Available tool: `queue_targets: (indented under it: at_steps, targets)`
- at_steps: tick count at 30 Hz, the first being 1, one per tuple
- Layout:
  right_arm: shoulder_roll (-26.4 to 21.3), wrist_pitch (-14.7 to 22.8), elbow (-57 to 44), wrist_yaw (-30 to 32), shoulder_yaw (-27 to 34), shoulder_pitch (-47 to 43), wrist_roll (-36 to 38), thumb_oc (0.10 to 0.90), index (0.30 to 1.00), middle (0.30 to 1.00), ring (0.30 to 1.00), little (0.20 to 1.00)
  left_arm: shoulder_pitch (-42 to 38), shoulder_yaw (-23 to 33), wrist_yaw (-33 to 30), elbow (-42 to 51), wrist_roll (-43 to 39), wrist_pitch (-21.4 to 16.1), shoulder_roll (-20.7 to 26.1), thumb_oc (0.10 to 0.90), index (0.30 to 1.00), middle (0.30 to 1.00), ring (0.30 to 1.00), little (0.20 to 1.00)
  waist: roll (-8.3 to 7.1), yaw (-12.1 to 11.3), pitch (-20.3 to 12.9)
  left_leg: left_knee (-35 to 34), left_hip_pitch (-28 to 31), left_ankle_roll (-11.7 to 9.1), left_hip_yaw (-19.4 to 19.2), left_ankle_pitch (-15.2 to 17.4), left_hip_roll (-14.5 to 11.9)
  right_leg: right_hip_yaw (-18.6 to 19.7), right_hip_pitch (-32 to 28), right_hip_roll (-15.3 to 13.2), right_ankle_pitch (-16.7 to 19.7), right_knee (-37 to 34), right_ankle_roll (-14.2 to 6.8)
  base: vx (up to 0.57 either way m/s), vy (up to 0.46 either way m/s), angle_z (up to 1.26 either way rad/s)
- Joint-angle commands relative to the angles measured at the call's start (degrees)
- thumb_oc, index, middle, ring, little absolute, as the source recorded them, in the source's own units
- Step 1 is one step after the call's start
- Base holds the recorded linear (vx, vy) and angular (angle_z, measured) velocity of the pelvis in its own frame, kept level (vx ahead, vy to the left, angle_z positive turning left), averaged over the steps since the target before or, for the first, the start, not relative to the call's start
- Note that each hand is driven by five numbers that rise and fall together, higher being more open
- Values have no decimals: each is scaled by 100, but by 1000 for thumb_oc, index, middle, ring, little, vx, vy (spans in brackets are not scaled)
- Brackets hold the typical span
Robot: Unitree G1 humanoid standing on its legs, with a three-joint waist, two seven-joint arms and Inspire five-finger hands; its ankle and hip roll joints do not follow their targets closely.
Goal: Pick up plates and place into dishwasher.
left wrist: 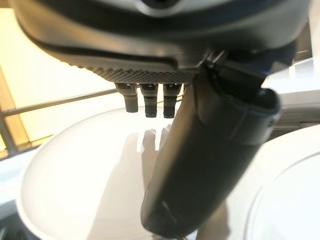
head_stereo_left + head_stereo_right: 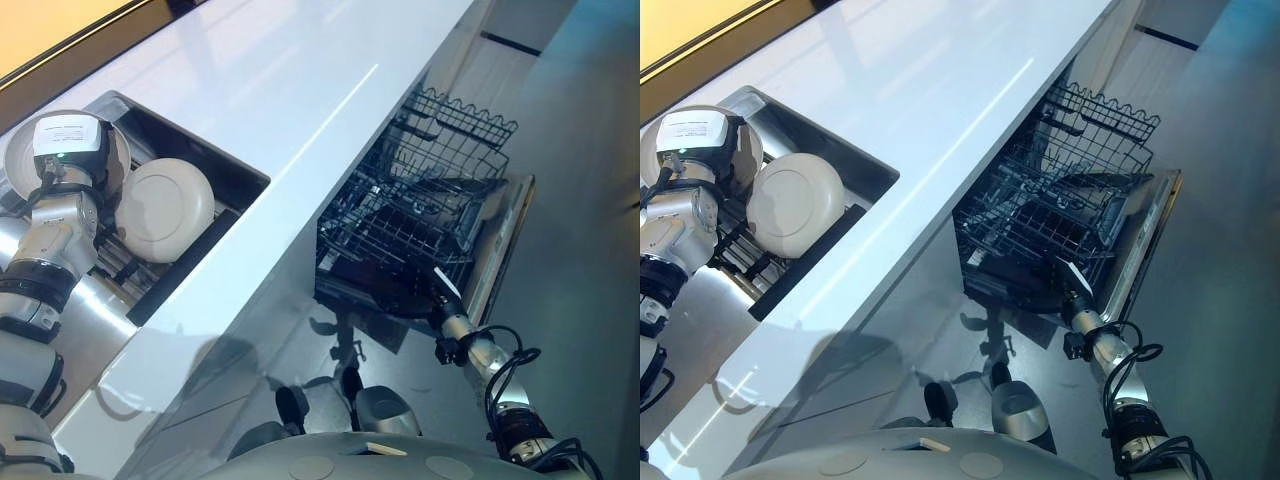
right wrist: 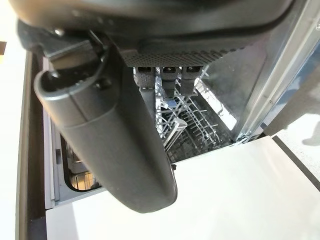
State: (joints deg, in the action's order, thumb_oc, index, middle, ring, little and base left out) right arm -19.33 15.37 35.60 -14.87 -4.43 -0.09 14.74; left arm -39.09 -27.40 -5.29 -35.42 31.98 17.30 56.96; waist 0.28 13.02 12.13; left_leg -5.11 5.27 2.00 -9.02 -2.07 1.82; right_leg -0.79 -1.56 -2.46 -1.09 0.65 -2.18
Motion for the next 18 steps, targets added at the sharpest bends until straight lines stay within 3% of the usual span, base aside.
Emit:
queue_targets:
  at_steps: [1,7,9,18]
  targets:
    - [-449,-1036,1371,394,-50,1161,28,800,900,900,900,900,-226,1015,-48,483,-101,84,573,800,900,900,900,900,343,-173,-128,582,-138,57,61,805,347,75,291,291,-359,535,-389,-52,16,4]
    - [-383,-837,982,573,69,1396,-277,800,900,900,900,900,523,1822,316,912,-309,-23,699,800,900,900,900,900,316,-238,-164,479,-115,53,125,777,346,32,285,285,-362,502,-417,-78,25,7]
    - [-388,-605,865,803,163,1535,-463,800,900,900,900,900,746,2051,468,1036,-532,-13,774,800,900,900,900,900,310,-244,-161,455,-108,58,136,773,353,33,291,277,-359,504,-437,-94,45,4]
    - [-368,-237,-147,1634,573,2100,-1117,800,900,900,900,900,1604,2916,726,1543,-1216,-1,972,800,900,900,900,900,340,-159,-164,314,-63,89,70,749,406,64,371,212,-261,454,-563,-94,73,3]
